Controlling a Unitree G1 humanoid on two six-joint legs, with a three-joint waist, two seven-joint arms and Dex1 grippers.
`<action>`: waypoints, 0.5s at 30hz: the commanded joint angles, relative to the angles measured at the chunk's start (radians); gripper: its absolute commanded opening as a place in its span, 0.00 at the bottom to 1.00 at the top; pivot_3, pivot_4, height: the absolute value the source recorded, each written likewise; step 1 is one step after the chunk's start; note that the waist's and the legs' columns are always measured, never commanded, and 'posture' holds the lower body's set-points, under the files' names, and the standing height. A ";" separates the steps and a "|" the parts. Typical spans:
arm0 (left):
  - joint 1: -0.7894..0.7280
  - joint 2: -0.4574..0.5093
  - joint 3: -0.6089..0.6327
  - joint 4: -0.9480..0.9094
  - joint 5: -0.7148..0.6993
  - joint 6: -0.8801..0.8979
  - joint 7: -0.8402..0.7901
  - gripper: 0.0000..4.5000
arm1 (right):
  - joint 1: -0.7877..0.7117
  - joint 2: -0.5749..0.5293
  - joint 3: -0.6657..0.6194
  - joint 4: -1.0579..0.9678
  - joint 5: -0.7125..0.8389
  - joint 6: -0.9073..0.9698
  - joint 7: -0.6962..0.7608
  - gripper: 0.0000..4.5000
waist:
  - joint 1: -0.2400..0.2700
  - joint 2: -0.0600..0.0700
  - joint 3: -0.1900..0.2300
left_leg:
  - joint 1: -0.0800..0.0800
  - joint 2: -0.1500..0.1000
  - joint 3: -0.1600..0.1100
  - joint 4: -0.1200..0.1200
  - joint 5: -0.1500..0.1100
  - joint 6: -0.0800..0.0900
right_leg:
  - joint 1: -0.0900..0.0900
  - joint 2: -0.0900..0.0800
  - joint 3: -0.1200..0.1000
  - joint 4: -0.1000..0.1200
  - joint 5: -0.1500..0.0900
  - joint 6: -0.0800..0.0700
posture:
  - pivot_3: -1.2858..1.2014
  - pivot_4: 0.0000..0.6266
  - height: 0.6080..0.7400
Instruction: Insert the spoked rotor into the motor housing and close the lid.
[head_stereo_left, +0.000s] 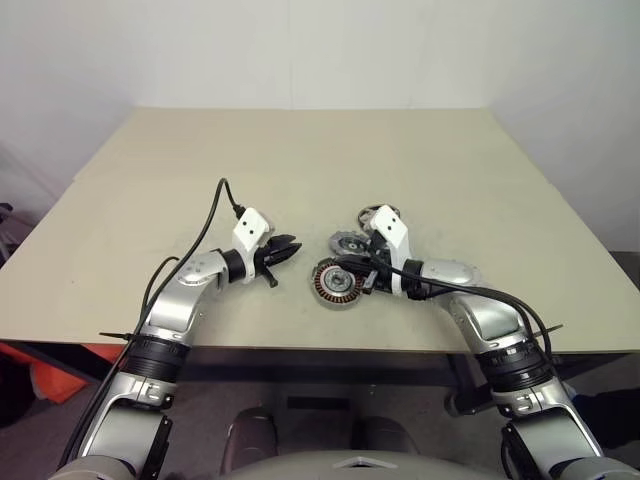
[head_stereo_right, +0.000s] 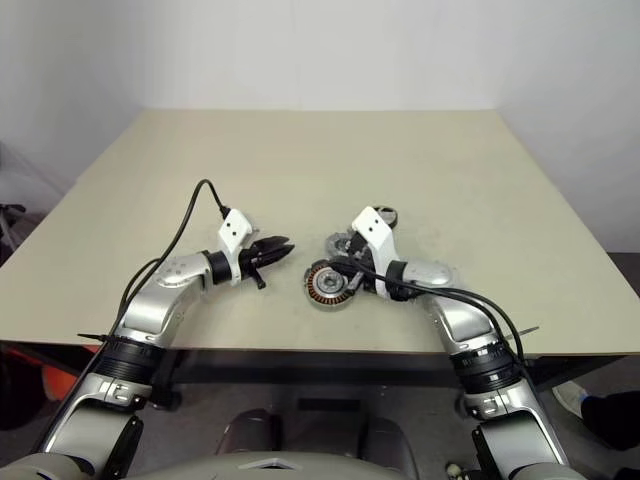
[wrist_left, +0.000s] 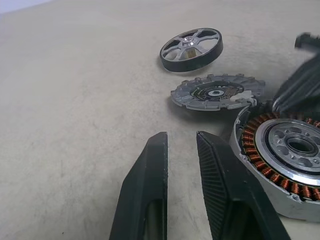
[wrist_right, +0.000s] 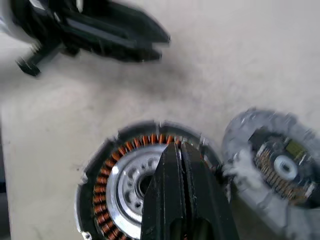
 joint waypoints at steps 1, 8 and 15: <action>-0.027 0.006 0.013 -0.020 -0.003 -0.019 0.003 0.22 | -0.007 -0.003 -0.008 -0.044 0.022 0.006 0.013 0.01 | 0.000 0.000 0.000 | 0.000 0.000 0.000 0.000 0.000 0.000 | 0.000 0.000 0.000 0.000 0.000 0.000 | 0.52 0.00 1.00; -0.012 0.009 0.016 -0.037 -0.003 -0.012 0.012 0.22 | 0.054 0.014 0.056 0.044 -0.034 0.012 -0.021 0.01 | -0.001 0.000 0.000 | 0.000 0.000 0.000 0.000 0.000 0.000 | 0.000 0.000 0.000 0.000 0.000 0.000 | 0.52 0.00 1.00; -0.008 0.015 0.019 -0.037 -0.005 -0.012 0.017 0.22 | 0.000 0.009 0.001 0.031 -0.016 0.008 -0.039 0.01 | 0.001 -0.001 -0.002 | 0.004 0.000 0.000 0.000 0.001 -0.002 | 0.003 0.000 0.000 0.000 0.000 0.000 | 0.52 0.00 1.00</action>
